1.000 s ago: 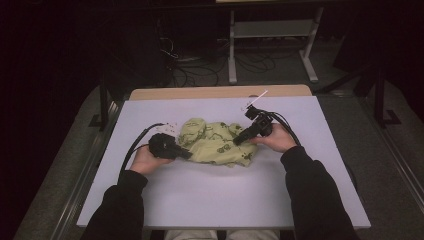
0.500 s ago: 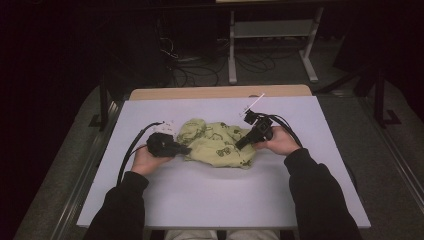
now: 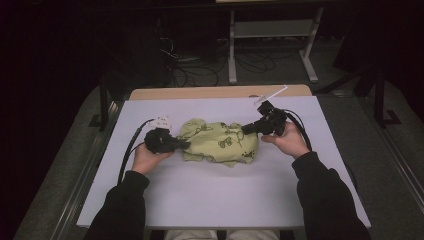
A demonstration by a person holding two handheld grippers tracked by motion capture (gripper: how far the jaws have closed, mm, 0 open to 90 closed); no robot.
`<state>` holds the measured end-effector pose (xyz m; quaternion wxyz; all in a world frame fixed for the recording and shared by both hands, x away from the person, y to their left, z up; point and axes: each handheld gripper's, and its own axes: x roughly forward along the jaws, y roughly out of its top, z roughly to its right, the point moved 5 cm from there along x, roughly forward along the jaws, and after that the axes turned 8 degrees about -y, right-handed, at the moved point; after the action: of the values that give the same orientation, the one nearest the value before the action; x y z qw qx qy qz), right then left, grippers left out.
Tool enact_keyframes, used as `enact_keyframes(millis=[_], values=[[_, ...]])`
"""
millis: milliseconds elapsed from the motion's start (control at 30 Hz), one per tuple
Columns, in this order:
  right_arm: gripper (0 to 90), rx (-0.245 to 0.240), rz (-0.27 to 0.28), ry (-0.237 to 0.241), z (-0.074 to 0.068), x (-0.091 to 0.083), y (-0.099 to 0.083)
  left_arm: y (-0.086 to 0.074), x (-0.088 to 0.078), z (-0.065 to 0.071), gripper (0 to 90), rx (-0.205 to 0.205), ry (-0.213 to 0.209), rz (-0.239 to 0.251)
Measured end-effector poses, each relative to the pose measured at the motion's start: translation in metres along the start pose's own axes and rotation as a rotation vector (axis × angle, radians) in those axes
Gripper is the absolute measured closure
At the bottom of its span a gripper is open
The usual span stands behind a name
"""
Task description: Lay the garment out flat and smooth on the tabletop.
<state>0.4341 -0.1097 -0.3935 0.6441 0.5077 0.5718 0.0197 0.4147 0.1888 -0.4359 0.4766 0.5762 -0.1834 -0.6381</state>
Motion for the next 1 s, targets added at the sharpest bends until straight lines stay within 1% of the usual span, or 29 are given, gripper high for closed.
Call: enact_keyframes(millis=[67,133,200,267,333,433,533,667,767,833,933,1000], values=[[86.6,0.011,0.036,-0.032,0.004,-0.004,0.003,0.008,0.004,-0.001,88.2,-0.011,0.013,-0.003],[86.5,0.021,0.079,-0.065,0.008,-0.008,0.005,0.017,0.005,-0.002,88.2,-0.009,0.03,-0.016],[86.5,0.034,0.11,-0.094,0.011,-0.012,0.007,0.027,0.004,-0.003,88.2,-0.007,0.046,-0.018],[86.6,0.048,0.148,-0.125,0.015,-0.016,0.009,0.038,0.002,-0.004,88.2,-0.013,0.062,-0.01],[86.6,0.061,0.184,-0.155,0.019,-0.018,0.012,0.047,0.0,-0.007,88.2,-0.033,0.077,0.014],[86.5,0.079,0.217,-0.199,0.025,-0.021,0.016,0.057,0.002,-0.012,88.2,-0.05,0.105,0.031],[86.5,0.094,0.247,-0.231,0.029,-0.024,0.023,0.068,0.001,-0.018,88.2,-0.054,0.133,0.03],[86.5,0.106,0.284,-0.257,0.031,-0.032,0.034,0.087,-0.007,-0.024,88.2,-0.059,0.178,0.038],[86.5,0.107,0.33,-0.293,0.029,-0.04,0.044,0.102,-0.013,-0.026,88.2,-0.064,0.212,0.049],[86.5,0.112,0.363,-0.321,0.028,-0.048,0.053,0.113,-0.016,-0.026,88.2,-0.061,0.232,0.048],[86.5,0.117,0.379,-0.342,0.028,-0.056,0.062,0.125,-0.02,-0.027,88.2,-0.061,0.252,0.059],[86.5,0.12,0.387,-0.348,0.029,-0.059,0.067,0.13,-0.022,-0.03,88.1,-0.063,0.276,0.056]])
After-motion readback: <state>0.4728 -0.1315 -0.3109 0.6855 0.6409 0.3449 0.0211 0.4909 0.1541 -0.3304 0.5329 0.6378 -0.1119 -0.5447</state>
